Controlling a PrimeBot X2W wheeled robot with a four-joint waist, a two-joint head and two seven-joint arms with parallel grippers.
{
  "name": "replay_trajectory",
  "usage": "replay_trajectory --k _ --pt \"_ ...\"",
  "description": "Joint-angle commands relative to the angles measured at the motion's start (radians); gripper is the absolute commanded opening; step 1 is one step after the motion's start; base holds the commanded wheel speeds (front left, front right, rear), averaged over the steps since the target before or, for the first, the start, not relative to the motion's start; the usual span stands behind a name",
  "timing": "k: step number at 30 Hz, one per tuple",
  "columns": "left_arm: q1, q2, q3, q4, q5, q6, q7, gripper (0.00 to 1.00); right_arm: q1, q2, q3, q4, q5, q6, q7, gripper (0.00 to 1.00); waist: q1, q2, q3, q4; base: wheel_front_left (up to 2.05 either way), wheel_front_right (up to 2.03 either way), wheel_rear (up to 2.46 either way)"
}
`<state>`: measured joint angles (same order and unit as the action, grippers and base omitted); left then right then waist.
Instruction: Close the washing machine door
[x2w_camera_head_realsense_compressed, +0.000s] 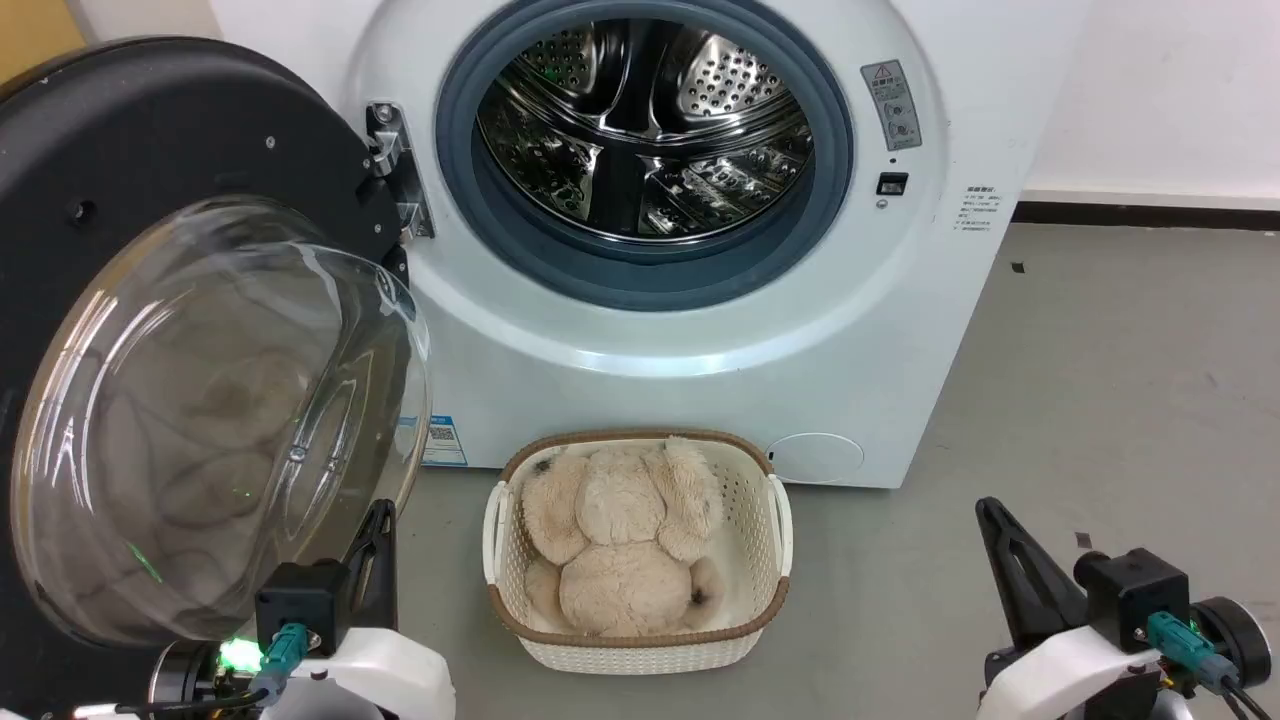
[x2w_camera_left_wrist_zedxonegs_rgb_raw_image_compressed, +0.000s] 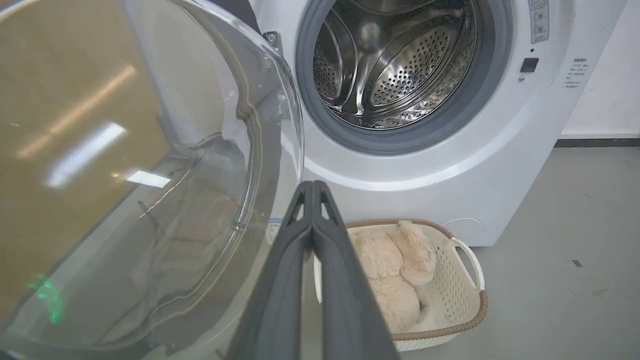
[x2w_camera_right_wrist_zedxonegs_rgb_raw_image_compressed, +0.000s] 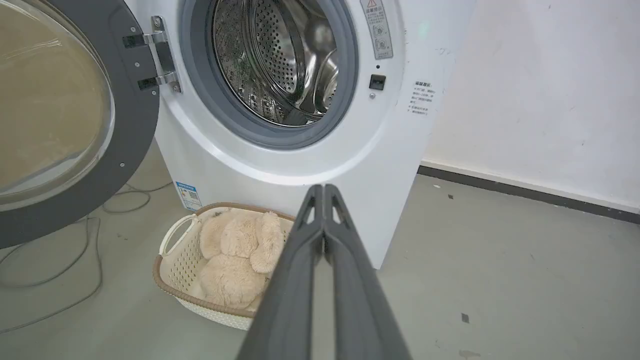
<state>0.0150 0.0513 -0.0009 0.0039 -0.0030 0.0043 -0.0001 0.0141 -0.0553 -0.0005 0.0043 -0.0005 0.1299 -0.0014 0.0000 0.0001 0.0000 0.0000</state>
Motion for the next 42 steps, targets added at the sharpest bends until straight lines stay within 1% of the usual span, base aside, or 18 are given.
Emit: replay_trajectory --k 1,7,8,19,27,35,42 --pt "-0.015 -0.001 0.001 -0.004 0.003 -0.004 0.0 0.0 -0.014 0.005 0.0 -0.004 0.0 0.001 0.001 0.0 0.0 -0.0001 0.0 0.0 0.0 0.0 0.0" --pt "-0.015 -0.001 0.001 -0.004 0.003 -0.004 0.0 0.0 -0.014 0.005 0.0 -0.004 0.0 0.001 0.001 0.0 0.0 -0.0001 0.0 0.0 0.0 0.0 0.0" --pt "-0.015 -0.001 0.001 -0.004 0.003 -0.004 0.0 1.0 -0.014 0.005 0.0 -0.004 0.0 0.001 0.001 1.0 0.0 -0.0001 0.0 0.0 0.0 0.0 0.0" --pt "0.001 0.0 -0.008 0.004 -0.002 0.003 -0.017 1.0 0.002 0.0 -0.001 0.003 0.014 0.0 -0.017 1.0 0.0 -0.0001 0.001 0.002 0.0 0.0 0.0" --pt "0.0 0.0 -0.015 0.006 -0.005 0.007 -0.033 1.0 0.002 0.0 0.0 0.004 0.02 0.0 -0.033 1.0 0.0 -0.0001 0.002 0.016 0.0 0.0 0.0" --pt "0.001 0.0 -0.022 0.008 -0.009 0.01 -0.05 1.0 0.005 0.001 0.009 0.002 0.021 0.0 -0.05 1.0 0.0 -0.0001 -0.001 0.047 0.0 0.0 0.0" --pt "0.002 0.001 -0.028 0.009 -0.011 0.013 -0.065 1.0 0.008 0.001 0.016 0.004 0.023 0.0 -0.064 1.0 0.0 -0.0001 -0.003 0.089 0.0 0.0 0.0"
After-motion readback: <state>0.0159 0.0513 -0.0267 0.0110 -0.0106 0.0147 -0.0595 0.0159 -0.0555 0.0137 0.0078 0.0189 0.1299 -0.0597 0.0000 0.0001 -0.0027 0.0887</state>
